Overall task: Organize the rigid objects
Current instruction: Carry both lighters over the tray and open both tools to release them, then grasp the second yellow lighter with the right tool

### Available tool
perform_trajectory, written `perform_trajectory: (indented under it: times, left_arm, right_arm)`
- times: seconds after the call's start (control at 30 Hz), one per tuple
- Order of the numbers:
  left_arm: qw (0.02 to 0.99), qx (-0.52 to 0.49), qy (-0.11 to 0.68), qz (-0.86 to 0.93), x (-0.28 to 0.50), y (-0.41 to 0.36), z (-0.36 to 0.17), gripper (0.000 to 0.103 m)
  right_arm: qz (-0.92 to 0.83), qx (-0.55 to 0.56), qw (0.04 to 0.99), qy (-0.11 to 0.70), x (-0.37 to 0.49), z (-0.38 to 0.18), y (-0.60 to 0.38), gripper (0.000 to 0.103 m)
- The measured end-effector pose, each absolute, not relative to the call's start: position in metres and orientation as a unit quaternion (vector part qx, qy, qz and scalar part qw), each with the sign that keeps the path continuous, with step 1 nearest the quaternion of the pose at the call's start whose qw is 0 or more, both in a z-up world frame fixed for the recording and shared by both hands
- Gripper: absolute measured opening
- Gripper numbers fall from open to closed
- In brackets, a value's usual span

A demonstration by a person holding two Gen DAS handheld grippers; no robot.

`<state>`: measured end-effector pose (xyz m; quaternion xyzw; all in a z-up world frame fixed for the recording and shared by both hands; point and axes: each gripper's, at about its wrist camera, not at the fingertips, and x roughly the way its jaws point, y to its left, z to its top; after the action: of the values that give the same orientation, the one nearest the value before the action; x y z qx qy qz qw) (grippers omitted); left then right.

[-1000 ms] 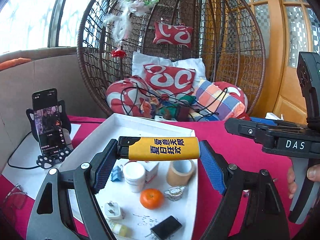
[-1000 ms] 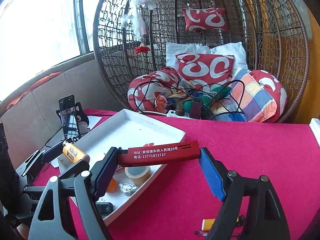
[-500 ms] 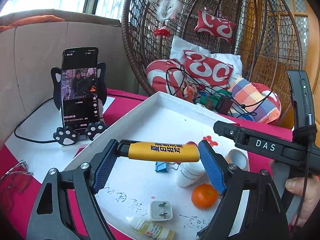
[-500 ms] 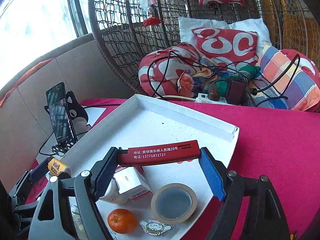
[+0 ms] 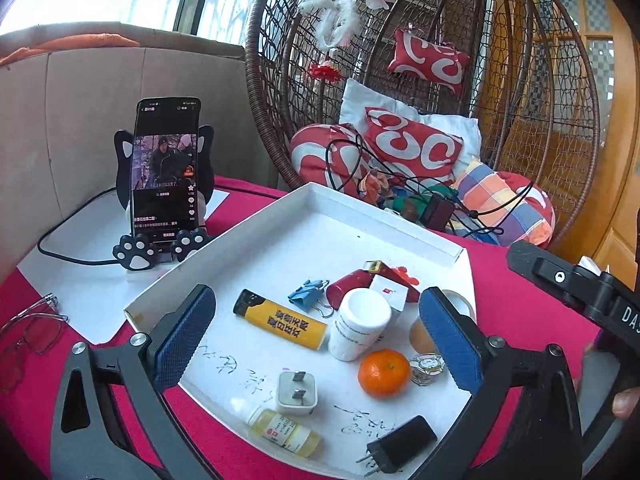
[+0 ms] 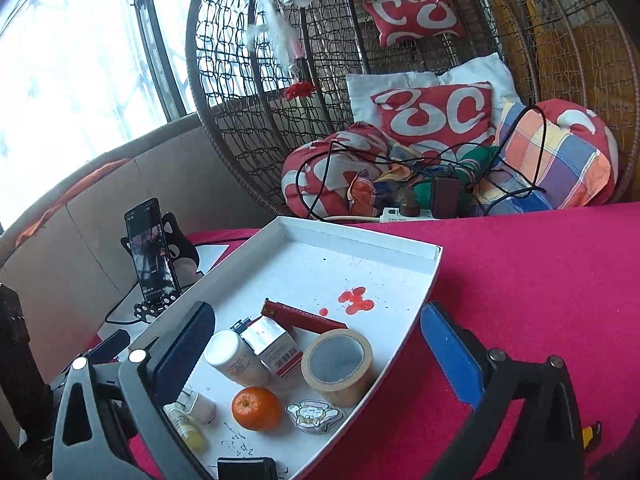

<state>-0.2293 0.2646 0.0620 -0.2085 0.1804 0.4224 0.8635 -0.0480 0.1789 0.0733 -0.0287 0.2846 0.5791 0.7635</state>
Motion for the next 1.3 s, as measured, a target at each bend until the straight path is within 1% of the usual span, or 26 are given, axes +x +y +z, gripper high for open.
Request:
perform_trajectory:
  times: [0.2,0.37,0.5,0.6,0.7,0.77,0.93,1.2,1.23,1.27,1.3]
  left_arm:
    - [0.883,-0.182,0.18,0.393,-0.219,0.236,0.077,0.103]
    - [0.904,-0.16,0.19,0.349,-0.199,0.205,0.084,0.103]
    - [0.916,-0.142,0.227,0.298,-0.168,0.177,0.075,0.103]
    - [0.919,-0.137,0.261,0.262,-0.146,0.159,0.063,0.103]
    - [0.919,-0.126,0.284,0.242,-0.131,0.142,0.054,0.103]
    - [0.919,-0.121,0.291,0.235,-0.127,0.136,0.05,0.103]
    - [0.917,-0.122,0.289,0.247,-0.132,0.135,0.049,0.103]
    - [0.909,-0.127,0.303,0.258,-0.136,0.139,0.039,0.103]
    - [0.909,-0.125,0.303,0.256,-0.135,0.137,0.039,0.103]
    - [0.91,-0.123,0.304,0.254,-0.134,0.135,0.038,0.103]
    - [0.91,-0.12,0.305,0.252,-0.133,0.133,0.037,0.103]
  right_arm:
    - [0.561,0.019,0.787,0.255,-0.039,0.087,0.103,0.103]
    - [0.494,0.047,0.833,0.244,-0.006,0.092,0.035,0.103]
    - [0.415,0.054,0.869,0.266,0.028,0.077,-0.011,0.103]
    - [0.361,0.047,0.877,0.313,0.051,0.053,-0.029,0.103]
    - [0.353,0.032,0.862,0.362,0.065,0.032,-0.027,0.103]
    - [0.364,0.003,0.852,0.376,0.065,0.025,-0.012,0.103]
    - [0.403,-0.109,0.828,0.374,0.046,0.016,0.044,0.103]
    - [0.428,-0.172,0.799,0.387,0.028,-0.003,0.092,0.103]
    - [0.428,-0.185,0.796,0.387,0.026,-0.006,0.094,0.101]
    - [0.425,-0.196,0.798,0.379,0.024,-0.007,0.094,0.097]
    - [0.423,-0.197,0.802,0.374,0.024,-0.005,0.091,0.081]
